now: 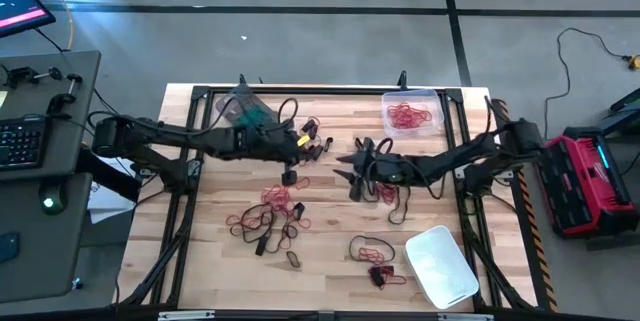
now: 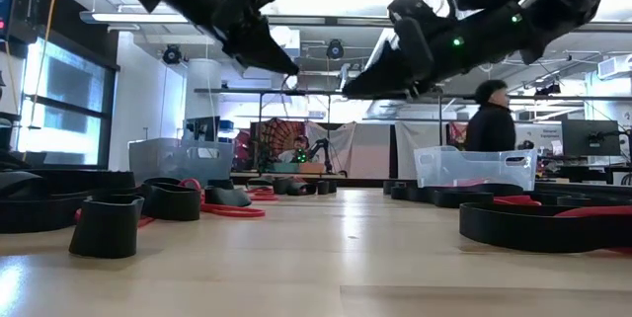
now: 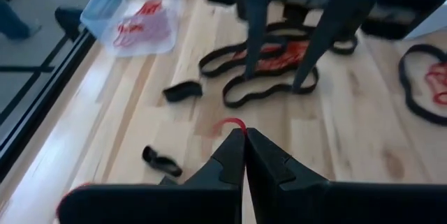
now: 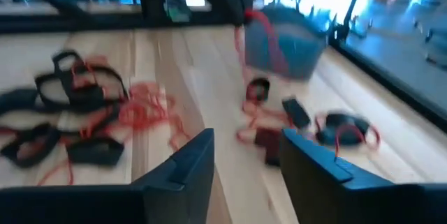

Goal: Sort rubber bands into baskets
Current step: Put the red rubber band into the transparent bin

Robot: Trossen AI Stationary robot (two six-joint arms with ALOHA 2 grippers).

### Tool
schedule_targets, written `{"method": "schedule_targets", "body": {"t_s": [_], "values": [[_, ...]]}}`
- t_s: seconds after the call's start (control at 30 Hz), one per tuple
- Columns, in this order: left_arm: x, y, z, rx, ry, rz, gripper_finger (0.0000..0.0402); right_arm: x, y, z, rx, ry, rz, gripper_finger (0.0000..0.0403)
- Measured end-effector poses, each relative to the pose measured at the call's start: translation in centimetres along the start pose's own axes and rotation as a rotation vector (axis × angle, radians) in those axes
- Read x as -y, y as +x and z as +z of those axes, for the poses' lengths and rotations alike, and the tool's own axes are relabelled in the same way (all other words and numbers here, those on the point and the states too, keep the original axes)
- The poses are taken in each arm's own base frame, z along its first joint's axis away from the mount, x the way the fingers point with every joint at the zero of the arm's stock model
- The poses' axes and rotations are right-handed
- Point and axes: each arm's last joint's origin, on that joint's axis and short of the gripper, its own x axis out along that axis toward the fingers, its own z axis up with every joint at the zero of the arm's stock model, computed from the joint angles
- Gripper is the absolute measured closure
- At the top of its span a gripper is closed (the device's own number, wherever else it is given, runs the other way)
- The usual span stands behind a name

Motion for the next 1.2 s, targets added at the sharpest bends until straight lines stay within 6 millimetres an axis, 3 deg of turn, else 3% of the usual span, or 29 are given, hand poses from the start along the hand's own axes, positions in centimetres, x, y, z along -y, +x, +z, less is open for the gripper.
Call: {"method": "schedule_targets", "body": {"t_s": [0.27, 0.7, 0.93, 1.2], "values": [[1.6, -0.1, 0.7, 0.067, 0.021, -0.041, 0.0401, 0.0, 0.3, 0.8, 0.111, -0.001, -0.001, 0.0235], [3.9, -0.1, 2.0, 0.204, 0.030, -0.100, 0.0401, -0.3, 0.3, 1.4, 0.171, -0.013, 0.213, 0.0243], [4.1, -0.1, 2.0, 0.209, 0.025, -0.129, 0.0401, -0.4, 0.2, 1.4, 0.171, 0.015, 0.251, 0.0288], [4.5, -0.2, 2.0, 0.208, 0.031, -0.142, 0.0401, -0.4, 0.2, 1.4, 0.173, 0.007, 0.253, 0.0390]]}}
